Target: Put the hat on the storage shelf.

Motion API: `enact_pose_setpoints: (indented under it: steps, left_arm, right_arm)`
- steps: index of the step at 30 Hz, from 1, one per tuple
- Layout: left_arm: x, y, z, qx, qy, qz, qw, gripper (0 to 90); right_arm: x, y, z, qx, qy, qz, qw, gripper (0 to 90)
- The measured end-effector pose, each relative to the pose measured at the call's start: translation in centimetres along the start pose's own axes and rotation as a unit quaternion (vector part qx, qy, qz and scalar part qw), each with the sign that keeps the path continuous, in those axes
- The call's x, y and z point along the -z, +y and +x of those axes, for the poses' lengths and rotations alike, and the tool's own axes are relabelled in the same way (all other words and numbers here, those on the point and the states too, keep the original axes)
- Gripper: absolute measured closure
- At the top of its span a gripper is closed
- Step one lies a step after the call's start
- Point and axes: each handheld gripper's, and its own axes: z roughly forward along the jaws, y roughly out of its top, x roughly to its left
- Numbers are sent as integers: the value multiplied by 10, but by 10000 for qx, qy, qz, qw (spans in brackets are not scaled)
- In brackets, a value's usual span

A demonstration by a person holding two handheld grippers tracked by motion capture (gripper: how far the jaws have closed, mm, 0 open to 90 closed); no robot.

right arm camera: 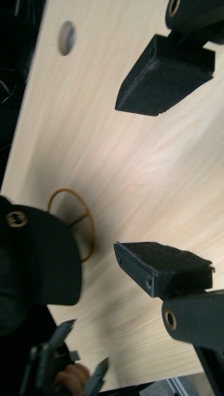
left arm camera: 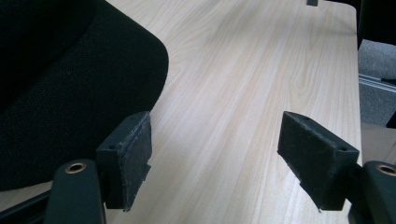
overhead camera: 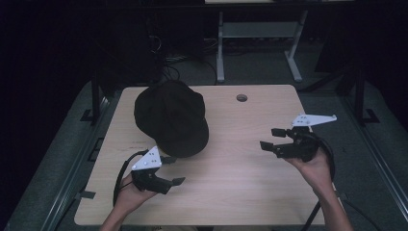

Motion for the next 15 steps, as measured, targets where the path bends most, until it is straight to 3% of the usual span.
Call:
enact_pose_setpoints:
  steps: [5,15]
  left_arm:
    - [0,1,1,15,0,-10,10000,256]
    - [0,3,-2,17,-7,-52,10000,255]
  right_arm:
    - [6,-28,2,-139,-82,93,9998,237]
    - [13,-62,10,-96,-283,157,9994,222]
